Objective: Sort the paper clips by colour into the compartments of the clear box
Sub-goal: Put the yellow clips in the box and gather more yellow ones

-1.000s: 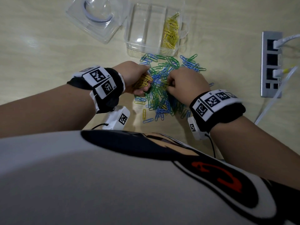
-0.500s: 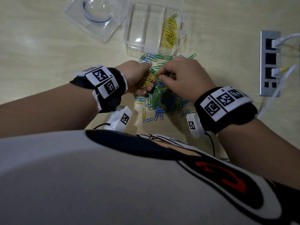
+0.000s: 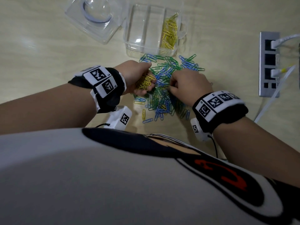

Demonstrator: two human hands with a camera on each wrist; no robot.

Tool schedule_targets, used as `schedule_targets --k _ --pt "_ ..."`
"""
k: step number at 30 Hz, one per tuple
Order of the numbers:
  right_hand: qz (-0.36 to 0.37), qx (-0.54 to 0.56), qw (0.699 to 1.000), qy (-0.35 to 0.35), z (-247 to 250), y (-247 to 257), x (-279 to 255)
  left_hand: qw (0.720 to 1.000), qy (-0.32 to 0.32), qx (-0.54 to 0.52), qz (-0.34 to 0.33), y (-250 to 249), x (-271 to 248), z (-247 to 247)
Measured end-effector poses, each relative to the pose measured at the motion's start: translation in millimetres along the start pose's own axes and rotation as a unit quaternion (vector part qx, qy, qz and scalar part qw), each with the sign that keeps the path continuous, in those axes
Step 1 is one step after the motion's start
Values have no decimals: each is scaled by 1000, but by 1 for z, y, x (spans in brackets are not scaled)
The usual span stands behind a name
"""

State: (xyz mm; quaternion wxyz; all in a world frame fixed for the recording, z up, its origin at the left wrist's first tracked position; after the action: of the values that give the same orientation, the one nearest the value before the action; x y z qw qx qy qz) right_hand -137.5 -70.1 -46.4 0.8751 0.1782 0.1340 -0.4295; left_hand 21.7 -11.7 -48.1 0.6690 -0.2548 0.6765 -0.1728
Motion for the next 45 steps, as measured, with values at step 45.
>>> schedule_targets --k 45 --pt "86 191 977 -28 20 34 -7 999 -31 19 -6 4 -3 -3"
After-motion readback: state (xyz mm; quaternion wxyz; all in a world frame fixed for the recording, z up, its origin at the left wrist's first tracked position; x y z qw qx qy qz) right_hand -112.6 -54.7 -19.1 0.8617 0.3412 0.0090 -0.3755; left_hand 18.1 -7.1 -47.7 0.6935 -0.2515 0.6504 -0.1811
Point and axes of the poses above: each hand's wrist, its own x-axis towards the middle knuckle, its own z-axis out of the back of the hand, y = z × x, the point moved 2 cm from there along x, towards the middle knuckle
